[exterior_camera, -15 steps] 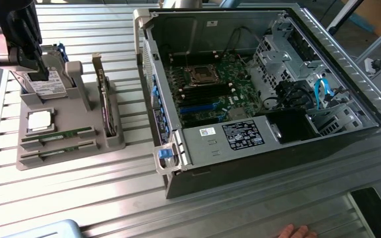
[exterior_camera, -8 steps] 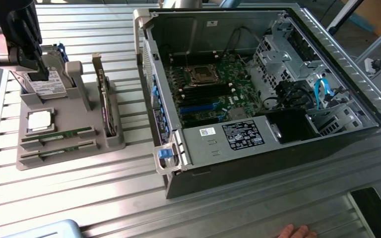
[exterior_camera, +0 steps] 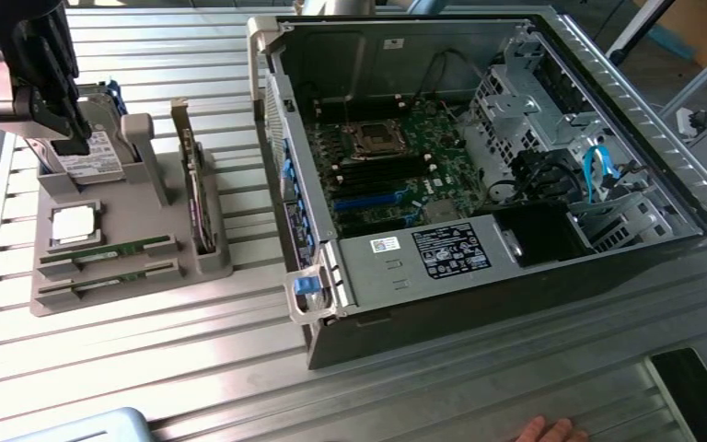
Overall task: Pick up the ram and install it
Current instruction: 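Pick up the ram and move it above insertion slot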
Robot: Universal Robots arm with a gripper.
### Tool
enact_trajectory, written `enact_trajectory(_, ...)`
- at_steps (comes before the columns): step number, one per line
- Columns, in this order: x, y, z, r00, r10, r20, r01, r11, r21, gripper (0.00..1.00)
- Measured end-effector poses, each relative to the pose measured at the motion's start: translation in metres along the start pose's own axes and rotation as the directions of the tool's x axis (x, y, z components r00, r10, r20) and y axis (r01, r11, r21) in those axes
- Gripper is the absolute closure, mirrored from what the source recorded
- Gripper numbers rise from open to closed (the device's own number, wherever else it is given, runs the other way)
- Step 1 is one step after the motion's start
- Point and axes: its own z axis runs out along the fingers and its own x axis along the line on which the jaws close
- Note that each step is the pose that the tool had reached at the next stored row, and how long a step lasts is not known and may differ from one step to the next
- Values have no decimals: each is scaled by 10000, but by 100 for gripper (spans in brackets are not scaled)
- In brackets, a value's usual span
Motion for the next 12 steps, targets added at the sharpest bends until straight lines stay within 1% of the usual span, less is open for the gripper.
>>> enact_trajectory(4,0,0,0,10000,0,-3,0,10000,-1,76)
enact_trajectory(8,5,0,20,10000,1,-32,-1,10000,-7,76)
enact_trajectory(12,21,-2,71,10000,-1,-35,0,10000,-51,76)
